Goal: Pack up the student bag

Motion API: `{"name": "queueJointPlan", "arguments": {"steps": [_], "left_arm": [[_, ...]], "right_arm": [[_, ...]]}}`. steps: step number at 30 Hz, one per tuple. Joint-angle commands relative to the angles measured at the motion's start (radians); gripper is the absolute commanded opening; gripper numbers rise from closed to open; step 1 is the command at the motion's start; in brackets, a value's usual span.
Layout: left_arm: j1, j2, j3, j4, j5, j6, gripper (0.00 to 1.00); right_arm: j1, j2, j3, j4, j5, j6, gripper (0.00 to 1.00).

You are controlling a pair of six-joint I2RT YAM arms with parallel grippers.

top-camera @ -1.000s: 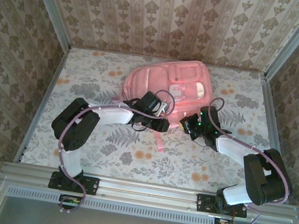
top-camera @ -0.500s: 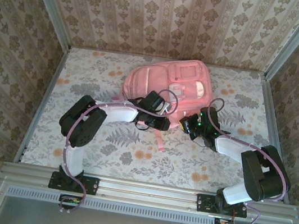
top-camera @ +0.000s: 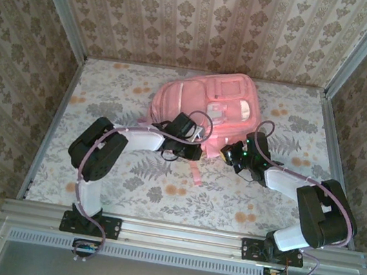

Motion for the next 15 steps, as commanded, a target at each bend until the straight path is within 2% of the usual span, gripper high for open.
{"name": "queueJointPlan", "arguments": {"steps": [1,4,7,10,15], "left_arm": [[-0.002,-0.042,-0.027,0.017,0.008,0.001,0.15],[-0.012,-0.066,-0.059,0.098,0.038,-0.016,0.29],[0.000,-0.077,-0.092,0.171,0.061,-0.049,0.38],[0.021,-0.056,-0.114,0.250,0.111,-0.122,0.42],[0.023,0.007,-0.143,0.407,0.176,-0.253,0.43]], "right_arm": [[-0.005,-0.022,-0.007,-0.005,-0.064,-0.023,0.00],[-0.004,-0.014,-0.005,0.020,-0.097,-0.005,0.00],[-0.008,-0.014,-0.009,0.046,-0.123,0.024,0.00],[-0.010,-0.015,-0.015,0.087,-0.150,0.062,0.00],[-0.010,-0.008,-0.015,0.133,-0.181,0.106,0.00]]}}
